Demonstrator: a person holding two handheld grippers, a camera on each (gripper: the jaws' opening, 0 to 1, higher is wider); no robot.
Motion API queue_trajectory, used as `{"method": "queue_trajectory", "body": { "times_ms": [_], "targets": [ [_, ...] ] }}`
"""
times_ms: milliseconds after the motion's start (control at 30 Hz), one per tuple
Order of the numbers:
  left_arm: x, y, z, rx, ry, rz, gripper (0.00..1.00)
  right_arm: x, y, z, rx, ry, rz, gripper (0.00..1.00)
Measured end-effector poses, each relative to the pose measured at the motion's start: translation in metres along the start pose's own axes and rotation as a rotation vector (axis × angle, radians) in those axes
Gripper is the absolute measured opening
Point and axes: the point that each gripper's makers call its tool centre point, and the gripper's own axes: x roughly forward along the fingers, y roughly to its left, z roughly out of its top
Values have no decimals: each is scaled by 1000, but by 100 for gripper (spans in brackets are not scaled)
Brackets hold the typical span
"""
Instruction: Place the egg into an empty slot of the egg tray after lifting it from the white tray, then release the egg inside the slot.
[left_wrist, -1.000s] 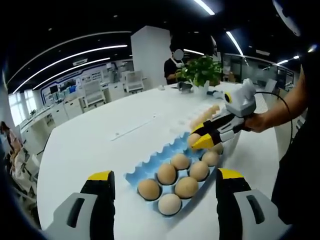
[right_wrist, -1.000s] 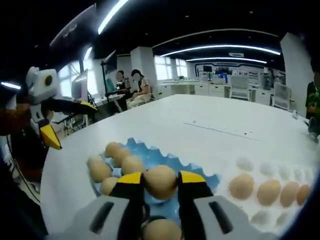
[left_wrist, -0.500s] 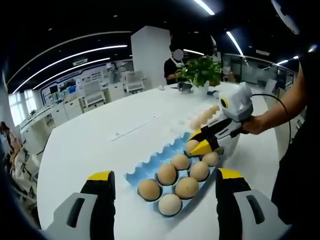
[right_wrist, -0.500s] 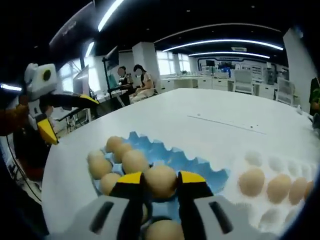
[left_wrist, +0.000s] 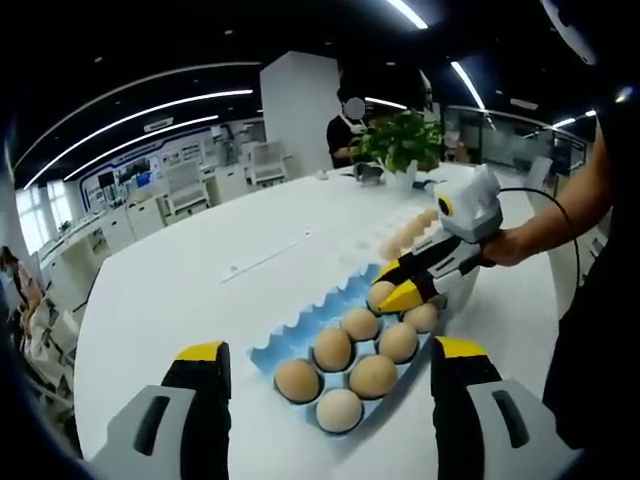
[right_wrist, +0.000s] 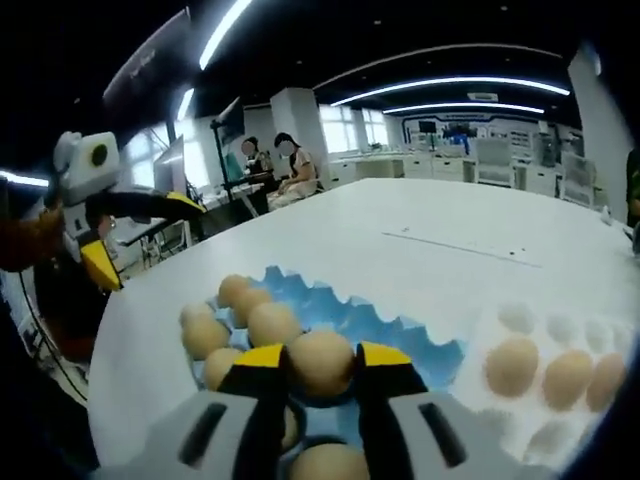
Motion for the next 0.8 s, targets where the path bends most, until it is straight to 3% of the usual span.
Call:
{"method": "queue_trajectory", "body": {
  "times_ms": [500, 800],
  "targets": [
    [-2, -1, 1, -2, 0, 1, 81, 1, -2, -1, 8, -7, -10, 26],
    [-2, -2, 2, 3, -1, -2, 81, -12, -2, -3, 44, -11, -10, 26]
  ]
}}
